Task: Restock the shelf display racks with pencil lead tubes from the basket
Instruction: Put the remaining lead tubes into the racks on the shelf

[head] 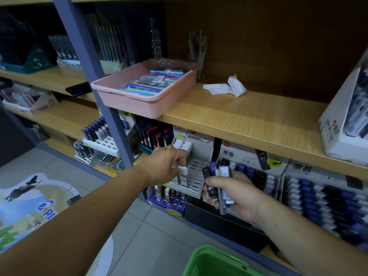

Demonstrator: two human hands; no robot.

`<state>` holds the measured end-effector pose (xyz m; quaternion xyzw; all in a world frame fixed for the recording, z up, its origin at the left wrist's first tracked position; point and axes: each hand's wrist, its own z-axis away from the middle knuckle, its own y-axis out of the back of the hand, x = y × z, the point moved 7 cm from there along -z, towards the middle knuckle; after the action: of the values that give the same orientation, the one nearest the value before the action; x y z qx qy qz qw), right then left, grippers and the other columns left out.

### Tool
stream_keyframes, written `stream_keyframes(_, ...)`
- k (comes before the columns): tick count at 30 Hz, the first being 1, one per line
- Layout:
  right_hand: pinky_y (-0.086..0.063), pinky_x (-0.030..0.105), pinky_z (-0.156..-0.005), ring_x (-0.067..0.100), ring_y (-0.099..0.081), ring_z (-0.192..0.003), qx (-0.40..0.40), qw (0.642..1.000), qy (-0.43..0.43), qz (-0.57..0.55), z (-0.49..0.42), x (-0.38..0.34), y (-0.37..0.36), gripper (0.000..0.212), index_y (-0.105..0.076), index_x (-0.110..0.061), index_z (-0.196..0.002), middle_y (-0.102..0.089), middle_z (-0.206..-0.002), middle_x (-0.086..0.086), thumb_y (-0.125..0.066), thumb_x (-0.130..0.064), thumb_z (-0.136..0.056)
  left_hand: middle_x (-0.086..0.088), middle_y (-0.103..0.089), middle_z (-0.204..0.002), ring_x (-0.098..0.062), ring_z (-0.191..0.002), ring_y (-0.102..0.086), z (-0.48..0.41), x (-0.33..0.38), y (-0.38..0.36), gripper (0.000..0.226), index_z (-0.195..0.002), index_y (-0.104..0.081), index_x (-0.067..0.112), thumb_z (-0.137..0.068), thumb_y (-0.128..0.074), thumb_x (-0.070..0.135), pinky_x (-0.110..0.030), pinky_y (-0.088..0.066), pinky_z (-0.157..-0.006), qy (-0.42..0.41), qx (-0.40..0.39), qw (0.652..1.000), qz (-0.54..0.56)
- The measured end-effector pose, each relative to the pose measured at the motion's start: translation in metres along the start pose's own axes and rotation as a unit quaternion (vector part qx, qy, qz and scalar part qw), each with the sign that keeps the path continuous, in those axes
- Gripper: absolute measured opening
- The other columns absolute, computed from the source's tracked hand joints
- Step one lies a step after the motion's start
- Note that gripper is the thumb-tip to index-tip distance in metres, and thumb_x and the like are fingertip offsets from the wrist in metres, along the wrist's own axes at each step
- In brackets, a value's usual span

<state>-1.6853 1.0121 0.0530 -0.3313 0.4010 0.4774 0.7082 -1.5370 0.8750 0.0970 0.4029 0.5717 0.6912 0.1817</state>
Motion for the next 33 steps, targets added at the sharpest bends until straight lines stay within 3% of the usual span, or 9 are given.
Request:
stream_keyframes(5, -0.05, 0.032, -0.057, 0.028, -0.071, -0.07, -0.01, 1.0, -0.005, -0.009, 0.003, 0.0, -0.002, 0.036, -0.062, 0.0, -0.12, -0.076, -0.087, 0.016, -0.074, -0.006, -0.087, 0.005, -0.055, -0.111, -0.018, -0.102, -0.054, 0.0, 0.007, 0.0, 0.014, -0.112, -0.068, 0.024, -0.098, -0.068, 0.024, -0.027, -0.027, -0.082, -0.002, 0.054, 0.999, -0.007)
stream_keyframes(9, -0.05, 0.032, -0.057, 0.028, -0.072, -0.072, -0.014, 1.0, -0.004, -0.005, 0.005, -0.002, -0.001, 0.034, -0.063, 0.0, -0.119, -0.076, -0.087, 0.016, -0.074, -0.007, -0.087, 0.002, -0.063, -0.106, -0.018, -0.108, -0.053, -0.004, 0.013, 0.0, 0.012, -0.105, -0.065, 0.022, -0.094, -0.069, 0.02, -0.035, -0.032, -0.098, -0.063, 0.04, 0.994, -0.075)
stream_keyframes(16, -0.051, 0.032, -0.057, 0.028, -0.074, -0.074, -0.014, 1.0, -0.009, -0.008, 0.005, 0.002, 0.0, 0.037, -0.062, -0.003, -0.122, -0.077, -0.087, 0.014, -0.075, -0.008, -0.088, 0.002, -0.052, -0.093, -0.019, -0.104, -0.047, -0.006, 0.018, -0.003, 0.019, -0.092, -0.05, 0.026, -0.091, -0.069, 0.027, -0.039, -0.033, -0.1, -0.07, 0.01, 0.988, -0.136)
stream_keyframes(21, -0.052, 0.031, -0.057, 0.029, -0.074, -0.075, -0.017, 1.0, -0.009, -0.011, 0.004, 0.001, -0.003, 0.035, -0.062, -0.003, -0.12, -0.077, -0.091, 0.017, -0.075, -0.008, -0.088, -0.002, -0.06, -0.1, -0.022, -0.11, -0.051, -0.005, 0.019, -0.004, 0.012, -0.094, -0.063, 0.018, -0.09, -0.073, 0.019, -0.035, -0.031, -0.096, -0.104, 0.021, 0.986, -0.13)
stream_keyframes(26, -0.051, 0.033, -0.058, 0.027, -0.074, -0.074, -0.019, 1.0, -0.009, -0.008, 0.003, 0.003, -0.002, 0.032, -0.064, -0.004, -0.118, -0.077, -0.09, 0.016, -0.075, -0.008, -0.088, 0.0, -0.061, -0.105, -0.018, -0.117, -0.047, -0.004, 0.017, -0.011, 0.011, -0.105, -0.065, 0.021, -0.095, -0.068, 0.026, -0.036, -0.029, -0.102, -0.076, 0.03, 0.983, -0.162)
stream_keyframes(30, -0.051, 0.033, -0.057, 0.028, -0.074, -0.076, -0.021, 1.0, -0.016, -0.016, 0.005, 0.005, -0.001, 0.04, -0.06, -0.002, -0.124, -0.077, -0.094, 0.017, -0.076, -0.008, -0.087, 0.005, -0.066, -0.108, -0.021, -0.116, -0.05, 0.0, 0.023, -0.011, 0.01, -0.101, -0.074, 0.023, -0.094, -0.067, 0.022, -0.042, -0.035, -0.096, -0.096, 0.102, 0.976, -0.165)
stream_keyframes(32, -0.051, 0.033, -0.057, 0.028, -0.076, -0.079, -0.029, 0.999, -0.021, -0.019, 0.008, 0.005, 0.0, 0.041, -0.061, -0.003, -0.125, -0.078, -0.097, 0.018, -0.076, -0.007, -0.087, 0.006, -0.068, -0.103, -0.02, -0.104, -0.056, 0.006, 0.03, -0.006, 0.014, -0.102, -0.075, 0.023, -0.093, -0.065, 0.018, -0.041, -0.042, -0.086, -0.111, 0.177, 0.969, -0.135)
stream_keyframes(33, -0.051, 0.033, -0.058, 0.028, -0.076, -0.08, -0.034, 0.999, -0.022, -0.016, 0.01, 0.004, 0.001, 0.04, -0.061, -0.002, -0.125, -0.078, -0.099, 0.019, -0.075, -0.008, -0.087, 0.006, -0.068, -0.096, -0.017, -0.092, -0.058, 0.011, 0.035, -0.003, 0.014, -0.103, -0.074, 0.022, -0.095, -0.064, 0.018, -0.036, -0.045, -0.079, -0.098, 0.204, 0.972, -0.066)
